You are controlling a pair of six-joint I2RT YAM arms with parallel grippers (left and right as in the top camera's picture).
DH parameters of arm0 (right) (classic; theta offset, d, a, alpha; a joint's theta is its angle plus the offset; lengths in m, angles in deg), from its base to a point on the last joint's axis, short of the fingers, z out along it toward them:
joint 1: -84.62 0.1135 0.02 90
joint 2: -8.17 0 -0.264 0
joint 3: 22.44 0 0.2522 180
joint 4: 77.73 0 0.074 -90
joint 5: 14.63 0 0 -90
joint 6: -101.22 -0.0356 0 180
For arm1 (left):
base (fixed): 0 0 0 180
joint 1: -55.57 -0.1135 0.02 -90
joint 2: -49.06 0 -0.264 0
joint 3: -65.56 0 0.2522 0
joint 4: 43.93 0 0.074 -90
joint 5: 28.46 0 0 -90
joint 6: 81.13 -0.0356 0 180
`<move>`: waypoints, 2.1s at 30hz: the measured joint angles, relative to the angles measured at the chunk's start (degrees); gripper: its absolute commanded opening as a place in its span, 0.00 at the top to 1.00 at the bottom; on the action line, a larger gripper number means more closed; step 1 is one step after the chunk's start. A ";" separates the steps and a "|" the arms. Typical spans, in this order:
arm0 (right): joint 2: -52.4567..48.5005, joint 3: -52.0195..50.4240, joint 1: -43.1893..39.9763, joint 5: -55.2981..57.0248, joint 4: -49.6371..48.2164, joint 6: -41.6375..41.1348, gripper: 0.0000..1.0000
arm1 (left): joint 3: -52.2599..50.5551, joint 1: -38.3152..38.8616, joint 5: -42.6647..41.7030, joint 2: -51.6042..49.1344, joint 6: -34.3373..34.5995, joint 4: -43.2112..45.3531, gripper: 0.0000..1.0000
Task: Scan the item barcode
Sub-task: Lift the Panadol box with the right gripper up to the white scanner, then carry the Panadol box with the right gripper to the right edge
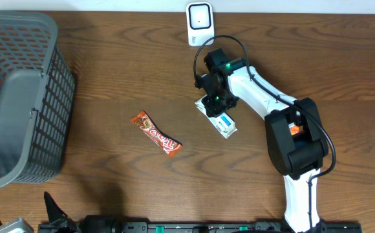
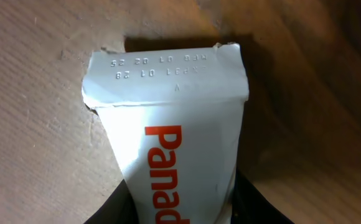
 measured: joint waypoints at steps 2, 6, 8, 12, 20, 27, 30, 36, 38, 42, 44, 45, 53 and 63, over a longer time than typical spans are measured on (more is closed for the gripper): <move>-0.39 1.03 0.00 -0.37 2.23 -0.09 0.99 | 0.00 0.00 0.00 0.00 0.00 0.00 0.07; -0.96 4.79 0.00 -2.95 6.82 -0.17 0.99 | 0.00 0.00 0.00 0.00 0.00 0.00 0.07; -0.96 7.13 -0.02 -4.81 8.87 -0.20 0.99 | 0.00 0.00 0.00 0.00 0.00 0.00 0.07; -0.96 12.26 -0.24 -9.55 14.95 -0.17 0.99 | 0.00 0.00 0.00 0.00 0.00 0.00 0.07; -0.96 20.00 -2.29 -19.43 22.62 -0.17 0.98 | 0.00 0.00 0.00 0.02 0.00 0.00 0.07; -0.96 21.81 -4.48 -26.53 24.44 -0.17 0.99 | 0.00 0.00 0.00 0.00 0.00 0.00 0.07; -0.98 21.81 -4.50 -25.42 22.73 -0.15 0.99 | 0.00 0.00 0.00 0.02 0.00 0.00 0.07; -0.96 21.84 -4.39 -16.39 12.61 -1.38 0.98 | 0.00 0.00 0.00 0.00 0.00 0.00 0.07; -0.96 21.84 -4.39 -12.37 9.46 -2.16 0.98 | 0.00 0.00 0.00 0.02 0.00 0.00 0.07; -0.96 21.84 -4.39 -6.14 4.26 -3.02 0.99 | 0.00 0.00 0.00 0.02 0.00 0.00 0.07; -0.96 21.84 -4.39 -2.95 1.05 -3.19 0.99 | 0.00 0.00 0.00 0.02 0.00 0.00 0.07; -0.96 21.84 -4.39 -1.60 -0.22 -3.26 0.99 | 0.00 0.00 0.00 0.00 0.00 0.02 0.07; -0.98 21.88 -4.35 7.19 -14.05 -2.25 0.99 | 0.00 0.00 0.00 0.02 0.00 0.00 0.07; -1.07 21.92 -3.13 15.87 -31.67 6.43 0.99 | 0.00 0.00 0.00 0.00 0.00 0.00 0.07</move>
